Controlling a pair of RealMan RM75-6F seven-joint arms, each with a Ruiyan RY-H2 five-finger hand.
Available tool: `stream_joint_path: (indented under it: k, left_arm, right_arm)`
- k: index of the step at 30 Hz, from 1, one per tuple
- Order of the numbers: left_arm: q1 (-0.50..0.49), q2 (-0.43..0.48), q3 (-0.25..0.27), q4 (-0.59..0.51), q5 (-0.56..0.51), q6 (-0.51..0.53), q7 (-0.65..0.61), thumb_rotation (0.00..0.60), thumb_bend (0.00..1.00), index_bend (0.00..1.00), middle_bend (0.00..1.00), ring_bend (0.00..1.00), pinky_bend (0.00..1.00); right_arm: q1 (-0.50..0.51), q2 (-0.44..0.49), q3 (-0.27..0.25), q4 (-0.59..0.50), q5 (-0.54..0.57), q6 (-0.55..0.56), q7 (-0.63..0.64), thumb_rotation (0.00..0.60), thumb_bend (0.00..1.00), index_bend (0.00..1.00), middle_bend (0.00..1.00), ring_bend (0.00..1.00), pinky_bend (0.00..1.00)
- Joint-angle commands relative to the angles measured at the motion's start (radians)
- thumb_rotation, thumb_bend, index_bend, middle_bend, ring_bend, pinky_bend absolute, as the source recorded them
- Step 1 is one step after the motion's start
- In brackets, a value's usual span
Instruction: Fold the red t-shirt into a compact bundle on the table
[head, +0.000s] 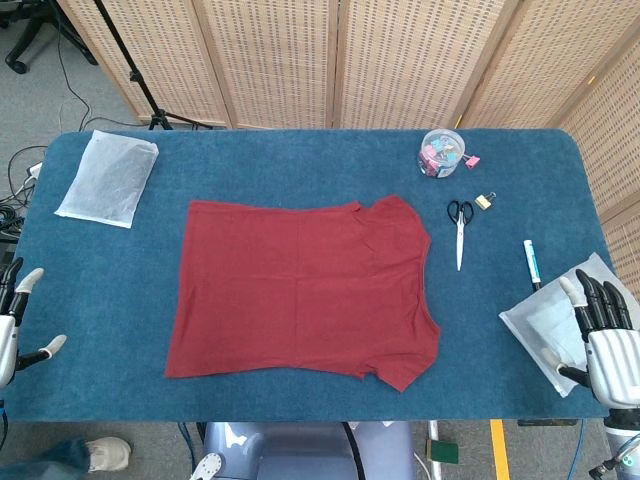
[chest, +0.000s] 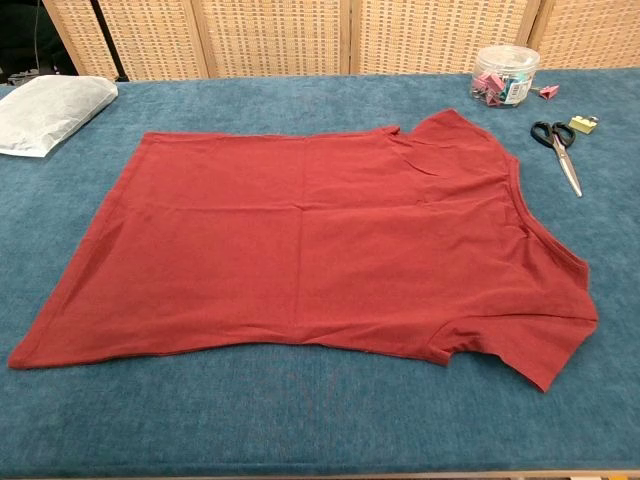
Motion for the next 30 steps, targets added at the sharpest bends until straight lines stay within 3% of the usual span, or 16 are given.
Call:
stream_joint_path:
  k: [1, 4, 8, 15, 21, 30]
  left_arm:
    - [0.0, -0.001, 0.0, 0.001, -0.001, -0.001, 0.002, 0.6, 0.0, 0.0, 0.0, 0.0, 0.0]
    - [0.0, -0.002, 0.001, 0.001, 0.001, 0.0, 0.002, 0.6, 0.0, 0.0, 0.0, 0.0, 0.0]
    - [-0.001, -0.002, -0.001, -0.001, 0.005, 0.003, -0.001, 0.6, 0.0, 0.0, 0.0, 0.0, 0.0]
    - [-0.001, -0.002, -0.009, -0.004, -0.011, -0.001, -0.001, 0.6, 0.0, 0.0, 0.0, 0.0, 0.0]
    - [-0.006, -0.008, -0.014, -0.003, -0.026, -0.013, 0.009, 0.6, 0.0, 0.0, 0.0, 0.0, 0.0]
    - [-0.014, -0.017, -0.02, 0.002, -0.045, -0.03, 0.028, 0.6, 0.0, 0.0, 0.0, 0.0, 0.0]
  right_arm:
    - [0.001, 0.0, -0.004, 0.0, -0.005, -0.003, -0.004, 0.6, 0.0, 0.0, 0.0, 0.0, 0.0]
    - [0.007, 0.0, -0.02, 0.005, -0.031, -0.015, -0.013, 0.6, 0.0, 0.0, 0.0, 0.0, 0.0]
    - [0.049, -0.004, -0.083, 0.044, -0.175, -0.049, 0.024, 0.6, 0.0, 0.02, 0.0, 0.0, 0.0]
    - [0.11, -0.113, -0.139, 0.177, -0.354, -0.072, -0.021, 0.6, 0.0, 0.16, 0.0, 0.0, 0.0]
    - [0.173, -0.206, -0.147, 0.239, -0.395, -0.142, -0.07, 0.6, 0.0, 0.21, 0.0, 0.0, 0.0]
    - [0.218, -0.265, -0.173, 0.249, -0.4, -0.212, -0.118, 0.6, 0.0, 0.23, 0.0, 0.0, 0.0]
